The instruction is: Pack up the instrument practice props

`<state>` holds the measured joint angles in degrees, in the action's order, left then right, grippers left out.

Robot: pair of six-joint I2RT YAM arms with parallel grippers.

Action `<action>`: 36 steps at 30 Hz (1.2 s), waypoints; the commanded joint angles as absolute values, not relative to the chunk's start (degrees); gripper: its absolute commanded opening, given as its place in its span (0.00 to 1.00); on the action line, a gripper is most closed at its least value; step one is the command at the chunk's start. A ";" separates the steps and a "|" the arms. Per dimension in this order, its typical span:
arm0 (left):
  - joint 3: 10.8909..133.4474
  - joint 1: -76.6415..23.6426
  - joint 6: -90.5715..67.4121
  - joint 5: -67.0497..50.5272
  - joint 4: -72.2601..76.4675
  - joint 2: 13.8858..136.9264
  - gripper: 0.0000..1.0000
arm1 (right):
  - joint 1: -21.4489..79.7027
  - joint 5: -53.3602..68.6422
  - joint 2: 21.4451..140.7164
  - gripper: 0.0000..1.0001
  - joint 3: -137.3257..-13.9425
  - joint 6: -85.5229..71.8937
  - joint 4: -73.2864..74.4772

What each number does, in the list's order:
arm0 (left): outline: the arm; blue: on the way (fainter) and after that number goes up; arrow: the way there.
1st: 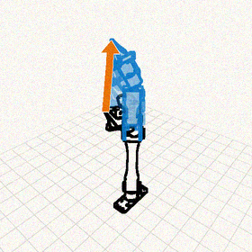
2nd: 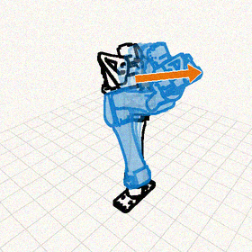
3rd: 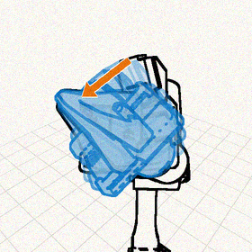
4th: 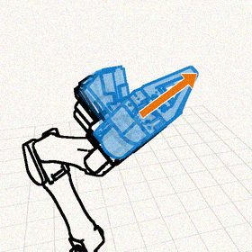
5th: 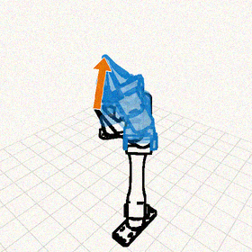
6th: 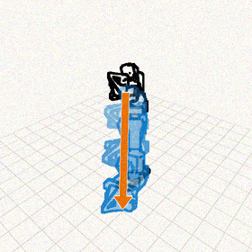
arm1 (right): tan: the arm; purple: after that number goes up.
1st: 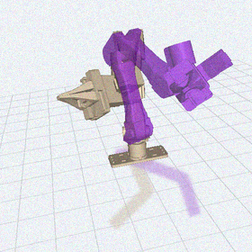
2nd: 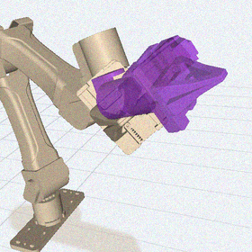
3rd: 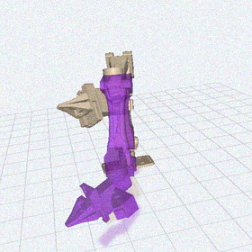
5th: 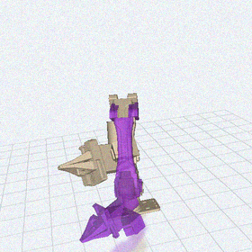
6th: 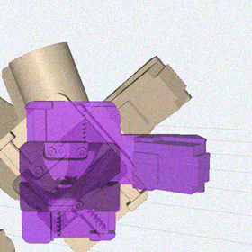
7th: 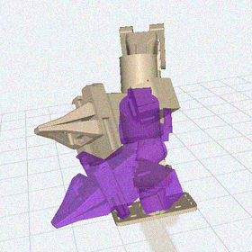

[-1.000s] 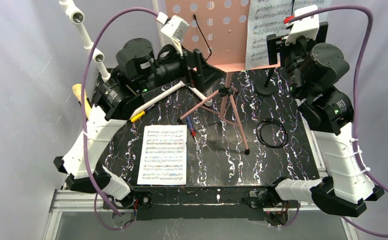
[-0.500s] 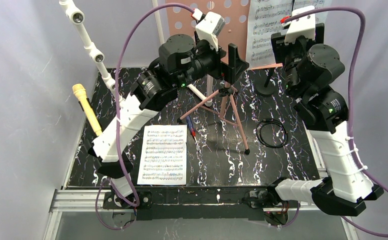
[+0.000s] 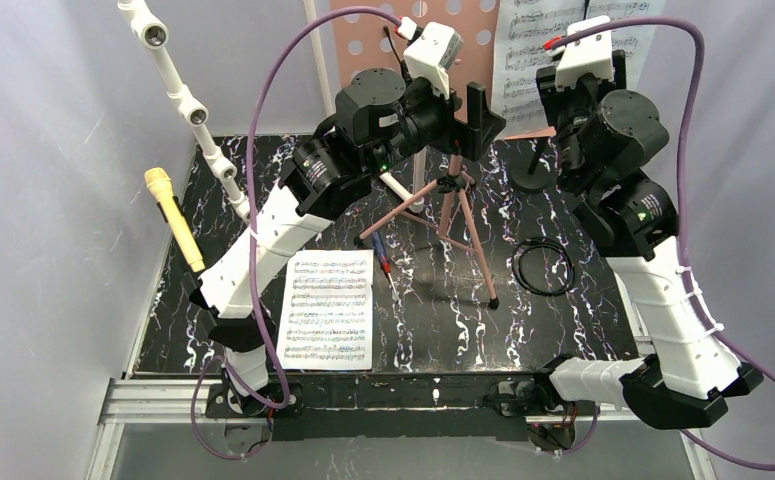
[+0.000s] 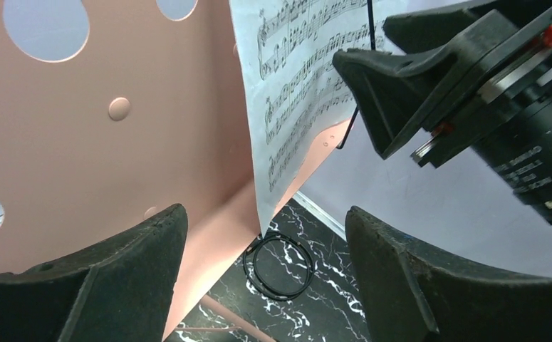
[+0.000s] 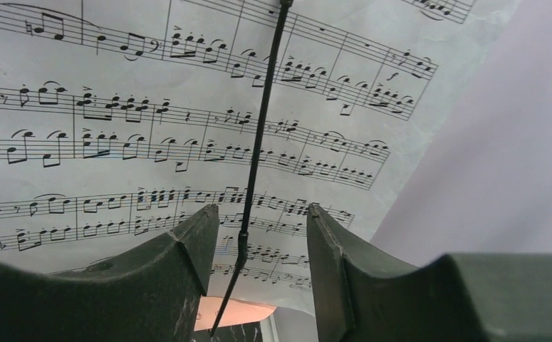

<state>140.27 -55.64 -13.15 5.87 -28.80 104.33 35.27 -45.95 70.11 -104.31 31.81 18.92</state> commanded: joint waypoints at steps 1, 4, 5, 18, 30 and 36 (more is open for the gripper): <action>142.01 -55.58 -13.62 7.68 -25.15 105.11 0.78 | 34.98 -46.17 69.78 0.55 -103.65 32.09 14.90; 141.99 -55.55 -14.28 7.43 -23.65 105.81 0.74 | 34.81 -45.91 69.59 0.51 -103.33 31.83 14.87; 141.95 -55.59 -14.45 7.31 -23.16 106.01 0.71 | 34.81 -45.72 69.49 0.50 -103.21 31.72 14.81; 142.65 -55.62 -15.11 7.49 -18.73 109.64 0.62 | 34.66 -44.18 69.34 0.31 -102.48 30.76 15.19; 141.84 -55.64 -14.50 7.13 -16.36 109.62 0.15 | 34.44 -44.11 69.37 0.07 -101.82 30.05 14.84; 140.24 -55.66 -14.20 7.53 -15.35 108.72 0.00 | 34.34 -44.46 68.73 0.01 -101.01 29.71 14.15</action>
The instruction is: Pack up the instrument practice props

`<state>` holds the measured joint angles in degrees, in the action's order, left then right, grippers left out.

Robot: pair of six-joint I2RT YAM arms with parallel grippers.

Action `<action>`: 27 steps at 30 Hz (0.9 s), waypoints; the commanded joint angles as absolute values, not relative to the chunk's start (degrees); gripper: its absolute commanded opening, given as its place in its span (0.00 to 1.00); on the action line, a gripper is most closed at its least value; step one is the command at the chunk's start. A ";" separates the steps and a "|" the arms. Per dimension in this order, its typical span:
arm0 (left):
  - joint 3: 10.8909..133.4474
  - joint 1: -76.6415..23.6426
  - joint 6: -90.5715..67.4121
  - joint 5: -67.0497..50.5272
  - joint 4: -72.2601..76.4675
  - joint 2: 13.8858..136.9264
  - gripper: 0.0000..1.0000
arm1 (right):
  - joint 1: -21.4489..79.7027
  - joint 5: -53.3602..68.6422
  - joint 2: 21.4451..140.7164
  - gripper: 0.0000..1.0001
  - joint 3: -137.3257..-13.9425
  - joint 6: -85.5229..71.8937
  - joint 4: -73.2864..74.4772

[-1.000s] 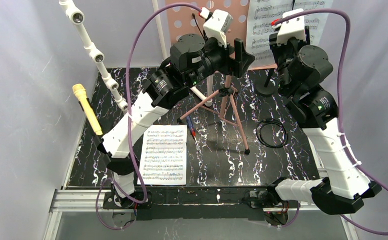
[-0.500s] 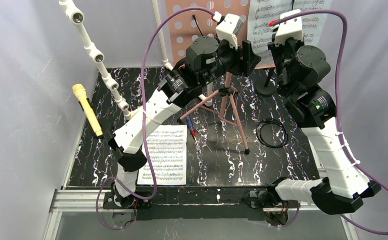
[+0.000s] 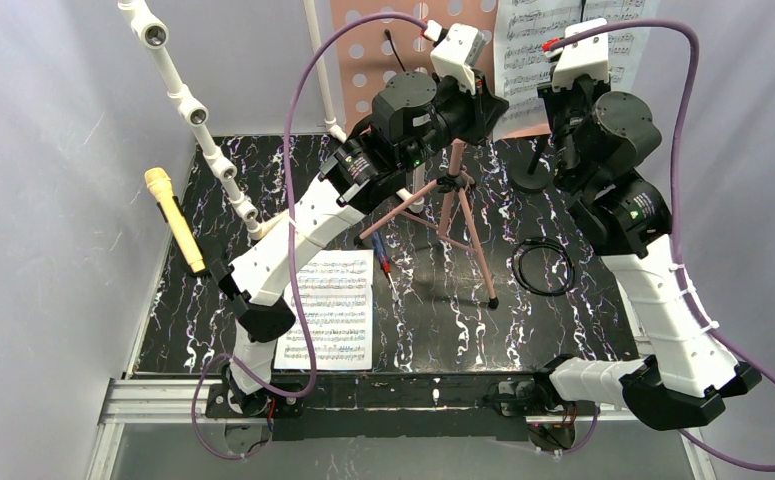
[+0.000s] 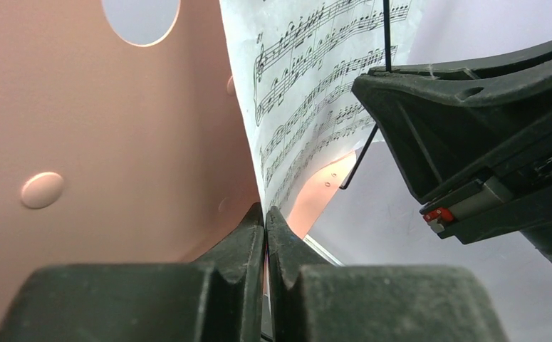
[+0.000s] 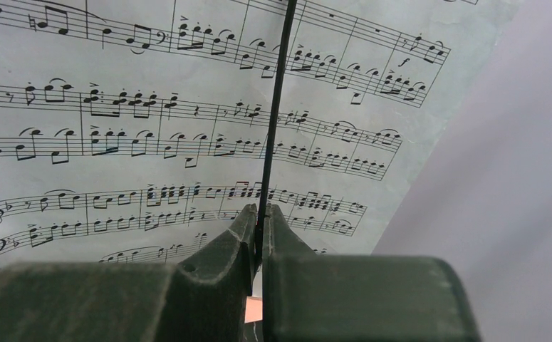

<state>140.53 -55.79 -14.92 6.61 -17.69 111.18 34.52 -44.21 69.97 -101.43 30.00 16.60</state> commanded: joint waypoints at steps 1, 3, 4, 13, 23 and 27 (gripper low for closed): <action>140.21 -55.64 -14.20 7.60 -15.36 108.57 0.00 | 34.29 -44.55 68.61 0.01 -100.99 29.64 14.13; 140.17 -55.63 -14.17 7.64 -15.40 108.41 0.00 | 34.27 -44.87 68.28 0.01 -100.70 29.58 13.64; 140.06 -55.66 -14.13 7.96 -15.51 108.15 0.00 | 34.24 -45.01 67.94 0.01 -100.38 29.54 13.32; 139.06 -55.77 -13.11 11.06 -15.65 106.67 0.00 | 34.26 -42.93 63.81 0.01 -96.31 28.10 8.92; 139.40 -55.72 -12.43 12.56 -16.25 105.56 0.00 | 34.27 -42.27 63.07 0.01 -95.46 26.63 8.13; 138.59 -55.73 -12.26 11.83 -16.23 104.04 0.00 | 34.21 -42.71 63.67 0.01 -95.82 26.16 8.08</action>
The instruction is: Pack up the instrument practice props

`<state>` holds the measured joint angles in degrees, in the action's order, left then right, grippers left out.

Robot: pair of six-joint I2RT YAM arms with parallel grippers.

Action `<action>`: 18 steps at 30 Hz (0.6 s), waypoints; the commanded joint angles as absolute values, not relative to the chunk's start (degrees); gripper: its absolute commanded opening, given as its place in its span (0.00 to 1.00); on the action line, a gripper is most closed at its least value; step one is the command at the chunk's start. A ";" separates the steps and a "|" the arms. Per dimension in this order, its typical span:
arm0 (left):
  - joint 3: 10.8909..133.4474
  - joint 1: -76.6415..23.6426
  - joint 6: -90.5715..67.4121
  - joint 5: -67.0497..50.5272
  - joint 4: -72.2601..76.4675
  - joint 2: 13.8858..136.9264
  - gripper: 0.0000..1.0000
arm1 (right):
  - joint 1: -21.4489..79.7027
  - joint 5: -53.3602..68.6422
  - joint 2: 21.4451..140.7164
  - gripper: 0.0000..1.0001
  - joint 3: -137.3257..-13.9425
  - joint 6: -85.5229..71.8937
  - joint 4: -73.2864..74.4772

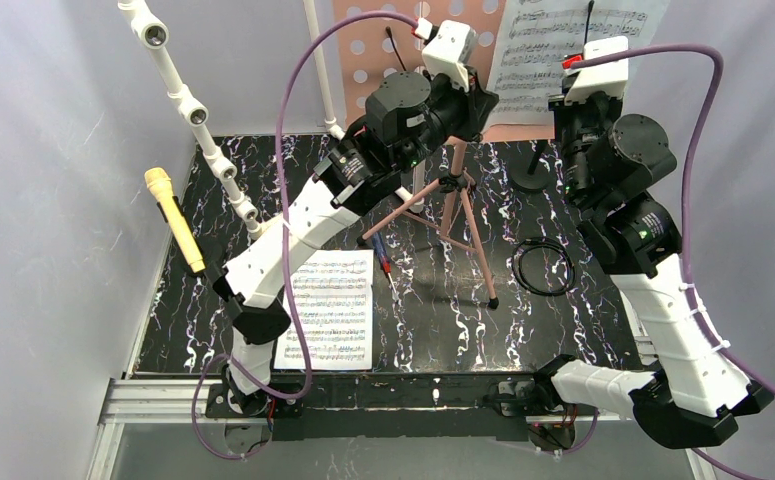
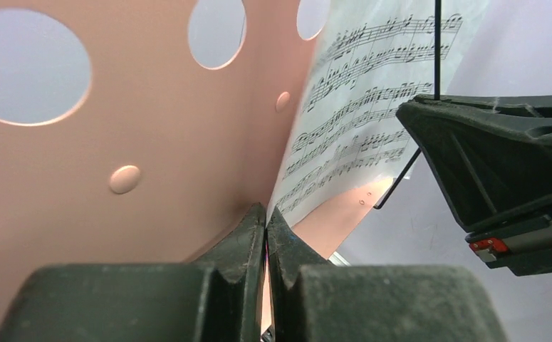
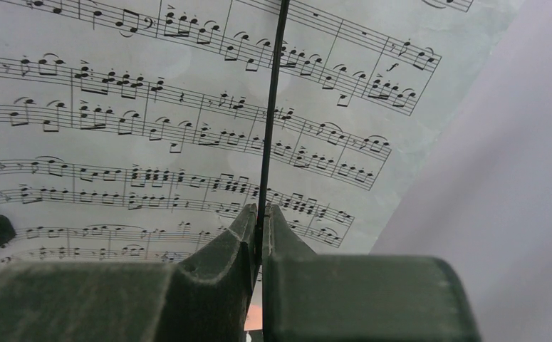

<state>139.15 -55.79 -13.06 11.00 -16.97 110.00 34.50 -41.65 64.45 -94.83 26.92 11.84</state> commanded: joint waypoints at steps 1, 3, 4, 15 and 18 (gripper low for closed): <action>138.27 -55.72 -12.29 11.82 -16.30 103.43 0.00 | 34.24 -42.78 63.59 0.01 -95.64 26.11 7.79; 137.67 -55.72 -12.34 11.59 -16.39 102.27 0.00 | 34.27 -43.01 63.89 0.01 -95.76 26.06 7.63; 137.28 -55.72 -12.43 11.40 -16.35 101.67 0.00 | 34.25 -43.17 64.09 0.01 -96.06 26.05 7.92; 133.02 -55.75 -12.27 10.96 -16.91 95.46 0.00 | 34.20 -43.63 65.74 0.01 -97.54 25.75 8.67; 131.67 -55.79 -12.11 11.35 -17.43 93.20 0.00 | 34.20 -43.73 65.86 0.01 -97.56 25.75 8.65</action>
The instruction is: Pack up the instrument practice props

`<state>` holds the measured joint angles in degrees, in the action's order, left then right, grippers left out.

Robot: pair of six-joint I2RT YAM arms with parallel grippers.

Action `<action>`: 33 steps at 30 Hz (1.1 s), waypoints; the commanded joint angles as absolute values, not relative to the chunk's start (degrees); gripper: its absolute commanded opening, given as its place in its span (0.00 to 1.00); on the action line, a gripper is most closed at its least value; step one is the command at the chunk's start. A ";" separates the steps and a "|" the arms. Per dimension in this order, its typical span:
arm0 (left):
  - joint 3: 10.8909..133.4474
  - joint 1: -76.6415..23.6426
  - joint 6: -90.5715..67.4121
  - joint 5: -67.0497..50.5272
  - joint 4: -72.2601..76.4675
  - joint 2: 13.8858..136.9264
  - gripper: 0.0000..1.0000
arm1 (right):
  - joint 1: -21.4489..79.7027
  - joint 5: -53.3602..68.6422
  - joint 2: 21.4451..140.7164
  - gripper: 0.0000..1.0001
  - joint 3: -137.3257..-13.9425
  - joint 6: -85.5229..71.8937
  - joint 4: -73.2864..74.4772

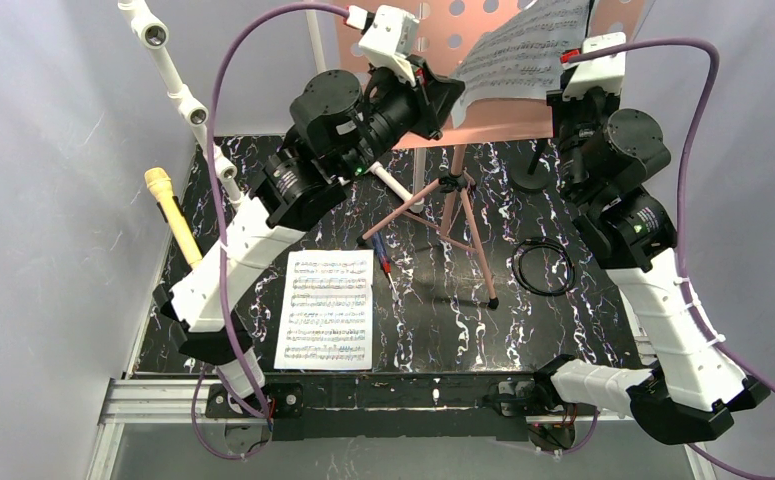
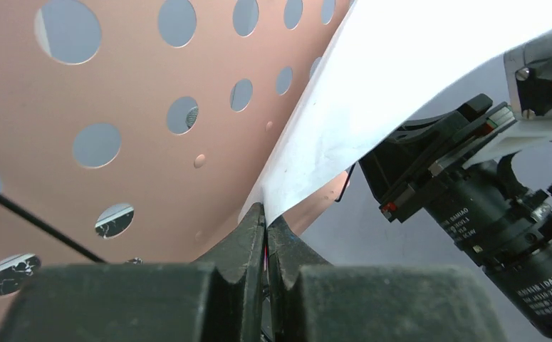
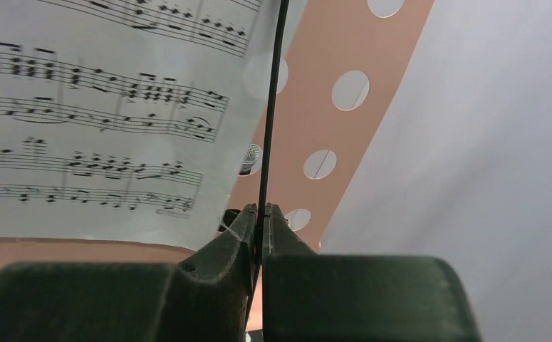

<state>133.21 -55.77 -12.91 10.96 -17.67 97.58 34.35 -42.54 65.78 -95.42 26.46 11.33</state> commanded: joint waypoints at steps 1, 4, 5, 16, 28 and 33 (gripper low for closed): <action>131.15 -55.75 -12.08 11.35 -17.52 92.41 0.00 | 34.20 -43.76 65.96 0.01 -97.56 25.72 8.68; 129.79 -55.73 -12.16 11.04 -17.52 90.12 0.00 | 34.19 -43.47 66.07 0.01 -97.41 25.46 8.73; 129.48 -55.76 -12.08 11.10 -17.67 89.42 0.00 | 34.19 -43.38 66.13 0.01 -97.32 25.29 8.75; 123.76 -55.73 -11.65 13.36 -19.19 80.27 0.00 | 34.23 -41.58 66.09 0.01 -96.69 24.36 9.18; 119.34 -55.72 -13.38 12.78 -25.59 70.06 0.00 | 34.19 -37.64 63.07 0.32 -94.68 21.80 9.62; 119.62 -55.77 -14.48 10.35 -29.32 67.37 0.00 | 34.20 -36.34 62.07 0.44 -94.63 20.73 10.73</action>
<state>119.68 -55.77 -13.52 12.34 -26.04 69.43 34.15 -38.09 63.88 -94.70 22.46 11.81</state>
